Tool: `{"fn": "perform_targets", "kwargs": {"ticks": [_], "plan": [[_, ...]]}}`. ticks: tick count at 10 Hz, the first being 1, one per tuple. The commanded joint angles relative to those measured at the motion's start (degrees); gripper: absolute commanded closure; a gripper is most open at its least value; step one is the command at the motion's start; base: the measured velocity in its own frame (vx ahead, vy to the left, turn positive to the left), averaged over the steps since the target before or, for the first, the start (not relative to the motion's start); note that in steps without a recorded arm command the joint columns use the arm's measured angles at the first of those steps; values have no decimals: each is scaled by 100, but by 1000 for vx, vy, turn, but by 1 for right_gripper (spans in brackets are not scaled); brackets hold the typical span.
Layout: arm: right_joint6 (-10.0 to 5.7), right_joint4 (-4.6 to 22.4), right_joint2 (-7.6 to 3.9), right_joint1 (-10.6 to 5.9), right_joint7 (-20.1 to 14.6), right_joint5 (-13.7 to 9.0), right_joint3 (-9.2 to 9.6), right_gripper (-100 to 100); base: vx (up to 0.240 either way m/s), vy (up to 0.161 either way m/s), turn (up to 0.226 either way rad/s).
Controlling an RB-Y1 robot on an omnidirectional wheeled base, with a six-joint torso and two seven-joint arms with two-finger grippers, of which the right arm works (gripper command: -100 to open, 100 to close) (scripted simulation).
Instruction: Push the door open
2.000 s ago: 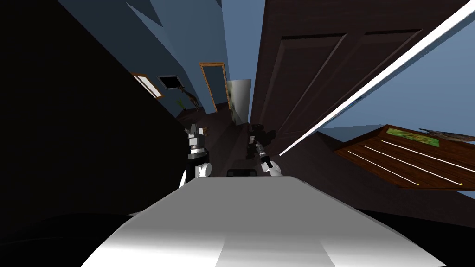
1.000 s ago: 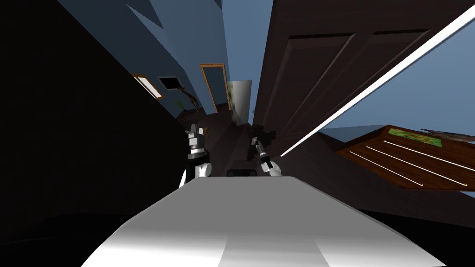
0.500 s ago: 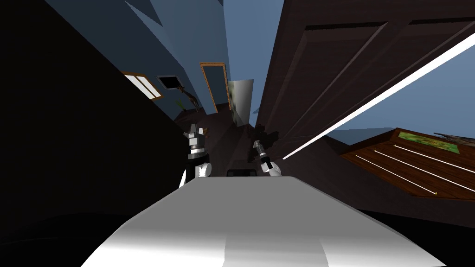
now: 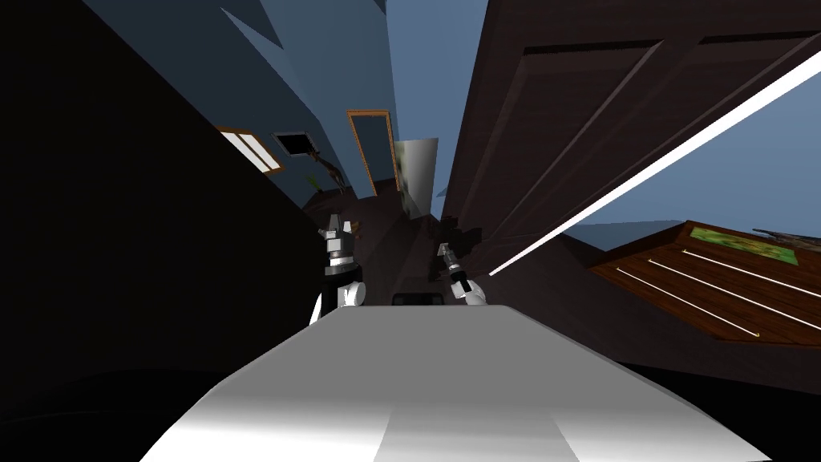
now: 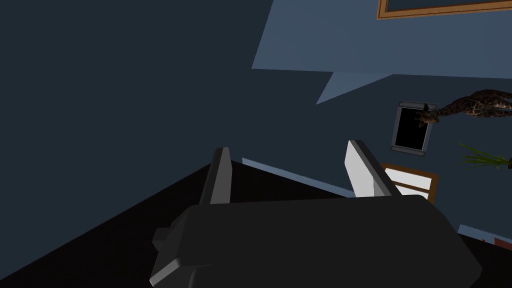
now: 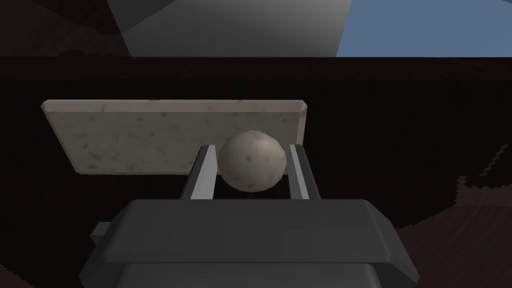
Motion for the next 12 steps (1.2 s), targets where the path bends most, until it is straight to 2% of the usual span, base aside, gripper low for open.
{"fn": "perform_targets", "kwargs": {"ticks": [1, 3, 8, 10, 11, 12], "plan": [[12, 2, -30, 0, 34, -48, -71, 100, 96, 33, -32], [14, 2, -35, 0, 41, -57, -84, 100, 135, 41, -21], [56, 7, -103, 1, 157, -221, -327, 100, 156, 64, -35], [56, -55, -103, 1, 157, -221, -327, 100, 105, 29, -19], [75, 10, -125, 1, 212, -298, -439, 100, 144, 17, -41], [80, 10, -131, 1, 226, -318, -469, 100, 186, 70, -54]]}}
